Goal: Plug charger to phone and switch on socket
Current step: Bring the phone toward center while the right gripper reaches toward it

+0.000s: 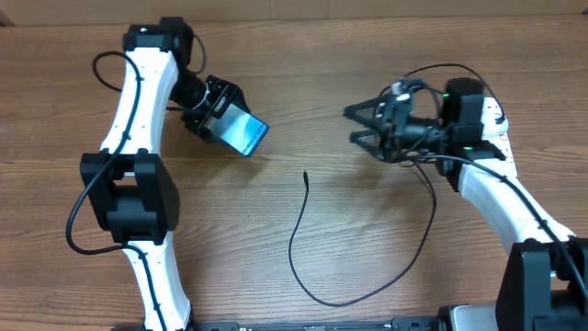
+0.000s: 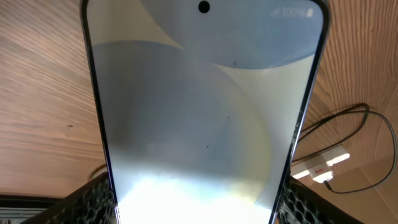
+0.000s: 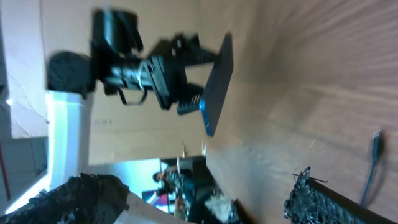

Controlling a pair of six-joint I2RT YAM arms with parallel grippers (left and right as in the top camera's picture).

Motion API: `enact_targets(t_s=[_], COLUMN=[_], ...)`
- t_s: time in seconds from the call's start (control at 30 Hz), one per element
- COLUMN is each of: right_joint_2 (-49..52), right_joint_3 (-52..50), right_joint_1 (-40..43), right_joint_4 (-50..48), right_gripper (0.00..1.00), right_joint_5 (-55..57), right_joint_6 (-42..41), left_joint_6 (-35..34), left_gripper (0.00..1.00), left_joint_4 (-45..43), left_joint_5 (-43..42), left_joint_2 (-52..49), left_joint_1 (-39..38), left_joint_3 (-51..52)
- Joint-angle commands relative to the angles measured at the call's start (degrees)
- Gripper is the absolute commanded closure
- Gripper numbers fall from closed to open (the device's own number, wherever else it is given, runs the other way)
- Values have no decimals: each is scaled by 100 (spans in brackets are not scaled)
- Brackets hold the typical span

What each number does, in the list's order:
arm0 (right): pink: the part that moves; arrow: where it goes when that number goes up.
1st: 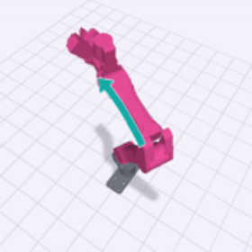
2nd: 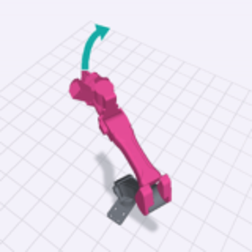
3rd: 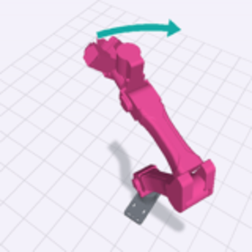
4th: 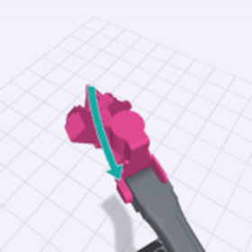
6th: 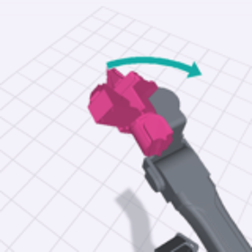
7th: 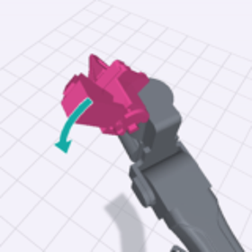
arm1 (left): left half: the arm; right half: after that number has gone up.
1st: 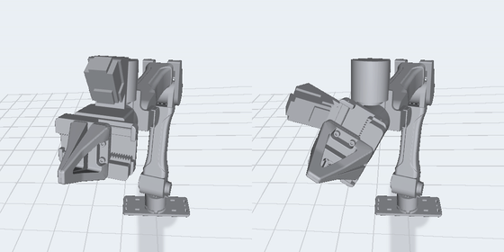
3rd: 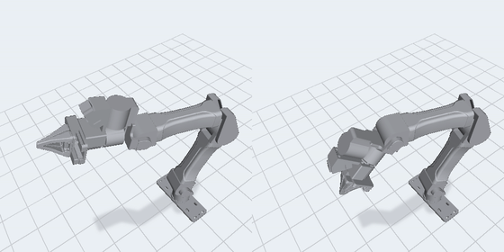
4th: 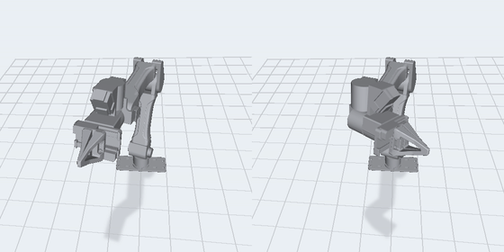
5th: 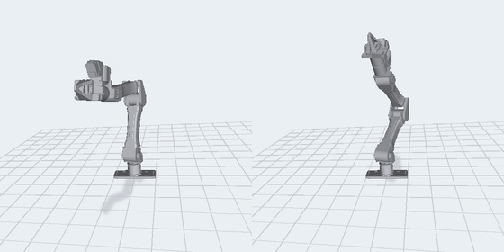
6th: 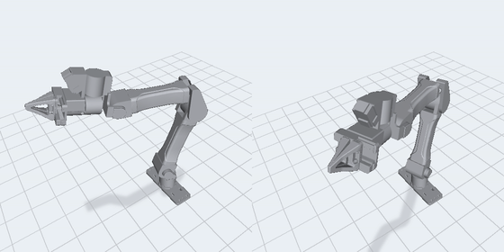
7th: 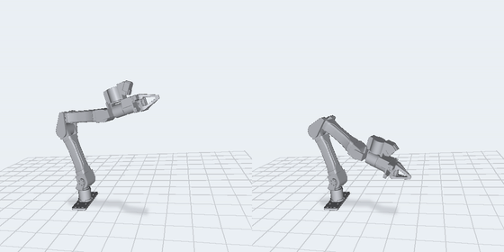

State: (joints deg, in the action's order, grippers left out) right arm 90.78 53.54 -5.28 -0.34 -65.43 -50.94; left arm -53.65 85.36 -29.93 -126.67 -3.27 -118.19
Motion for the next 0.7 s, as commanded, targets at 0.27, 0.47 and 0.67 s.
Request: enact_targets(t_s=[0.27, 0.47, 0.67], right_joint_2=[-26, -26, -26], right_joint_3=[90, 90, 90], right_joint_1=[-1353, -1626, -1683], right_joint_4=[278, 542, 629], right_gripper=[0, 0, 0], right_joint_5=[2050, 2623, 2730], right_joint_6=[-170, -332, -332], left_joint_6=[-1891, -2634, -2828], left_gripper=[96, 96, 96], left_joint_4=[-72, -76, -208], left_joint_5=[184, 186, 184], left_joint_2=[46, 46, 46], left_joint_1=[-706, -1043, -1405], left_joint_3=[-160, -160, -160])
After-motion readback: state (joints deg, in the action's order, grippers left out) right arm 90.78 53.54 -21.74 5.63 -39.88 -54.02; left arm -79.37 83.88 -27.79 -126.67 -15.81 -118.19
